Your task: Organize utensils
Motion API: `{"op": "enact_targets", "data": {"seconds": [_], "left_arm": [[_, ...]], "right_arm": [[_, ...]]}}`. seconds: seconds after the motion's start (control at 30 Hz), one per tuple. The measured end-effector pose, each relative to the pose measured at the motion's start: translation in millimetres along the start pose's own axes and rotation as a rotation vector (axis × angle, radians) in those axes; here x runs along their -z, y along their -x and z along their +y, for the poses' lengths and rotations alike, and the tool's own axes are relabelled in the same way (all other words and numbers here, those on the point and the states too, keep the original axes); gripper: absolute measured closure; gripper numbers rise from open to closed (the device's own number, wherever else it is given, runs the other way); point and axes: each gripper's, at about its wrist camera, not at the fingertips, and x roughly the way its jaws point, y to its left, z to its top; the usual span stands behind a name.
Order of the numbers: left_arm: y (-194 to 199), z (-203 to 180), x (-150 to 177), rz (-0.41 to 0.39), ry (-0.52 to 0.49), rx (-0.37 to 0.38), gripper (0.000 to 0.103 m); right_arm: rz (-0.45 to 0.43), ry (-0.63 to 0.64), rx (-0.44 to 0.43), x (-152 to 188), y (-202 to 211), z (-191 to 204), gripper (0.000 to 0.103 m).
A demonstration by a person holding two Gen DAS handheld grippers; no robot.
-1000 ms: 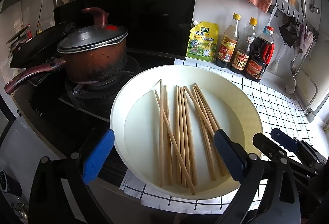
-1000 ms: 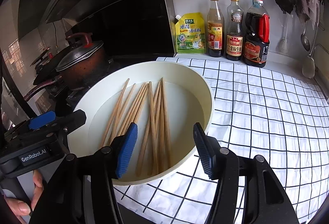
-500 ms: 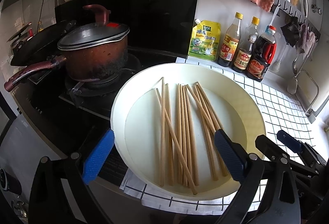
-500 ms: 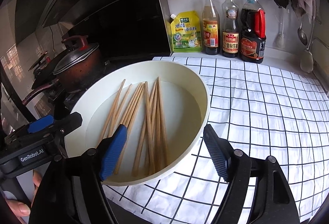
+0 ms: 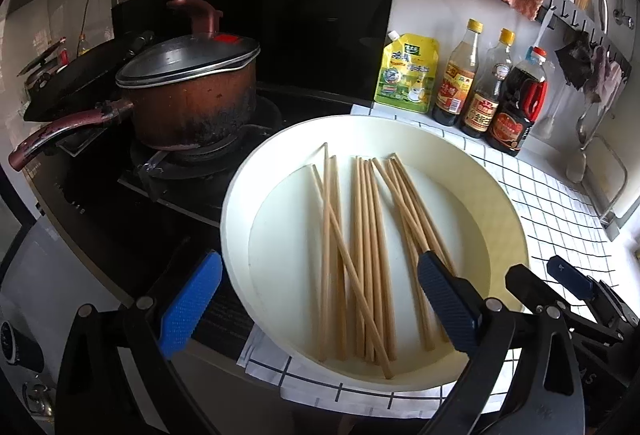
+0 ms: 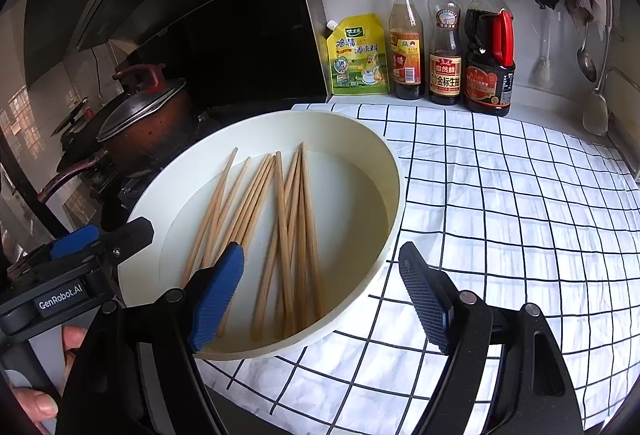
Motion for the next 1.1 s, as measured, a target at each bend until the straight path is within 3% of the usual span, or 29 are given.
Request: {"op": "enact_targets", "data": {"seconds": [0.67,1.1], "left_arm": [[-0.5,-1.9,0.8,0.007,0.000,-0.030,0.006],[-2.9,-1.3,1.1,0.020,0.002,-0.010,0.006]], "right_arm": [[0.005,-0.003,0.002,2.2,-1.0,-2.1,0.027],[0.005,-0.003,0.002,2.1,-0.3,-1.9,0.027]]}}
